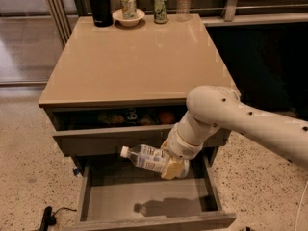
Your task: Pick blue plastic bottle from middle drawer and place on counter
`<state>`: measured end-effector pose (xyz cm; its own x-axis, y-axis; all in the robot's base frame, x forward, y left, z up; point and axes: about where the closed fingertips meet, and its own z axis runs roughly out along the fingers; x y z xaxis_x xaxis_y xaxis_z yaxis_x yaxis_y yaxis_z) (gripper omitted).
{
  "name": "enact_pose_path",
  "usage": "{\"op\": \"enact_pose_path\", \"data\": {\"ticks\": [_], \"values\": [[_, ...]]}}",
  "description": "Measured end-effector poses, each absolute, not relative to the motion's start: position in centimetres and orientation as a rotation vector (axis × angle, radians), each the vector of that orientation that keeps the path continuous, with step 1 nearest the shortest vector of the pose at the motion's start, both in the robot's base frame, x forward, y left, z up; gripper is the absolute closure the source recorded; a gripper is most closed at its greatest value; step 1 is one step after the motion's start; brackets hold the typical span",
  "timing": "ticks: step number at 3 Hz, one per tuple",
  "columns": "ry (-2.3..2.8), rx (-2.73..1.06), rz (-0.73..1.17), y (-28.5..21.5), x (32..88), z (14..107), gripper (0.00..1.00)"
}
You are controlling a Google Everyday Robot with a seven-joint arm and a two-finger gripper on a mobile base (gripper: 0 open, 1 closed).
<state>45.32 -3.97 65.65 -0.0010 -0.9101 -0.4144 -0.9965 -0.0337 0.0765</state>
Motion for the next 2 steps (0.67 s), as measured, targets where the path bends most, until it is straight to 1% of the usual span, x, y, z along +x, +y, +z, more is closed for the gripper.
{"op": "enact_pose_path", "data": {"ticks": [2], "values": [[2.009, -1.954, 0.556, -6.5, 47.3, 71.5, 1.0]]}}
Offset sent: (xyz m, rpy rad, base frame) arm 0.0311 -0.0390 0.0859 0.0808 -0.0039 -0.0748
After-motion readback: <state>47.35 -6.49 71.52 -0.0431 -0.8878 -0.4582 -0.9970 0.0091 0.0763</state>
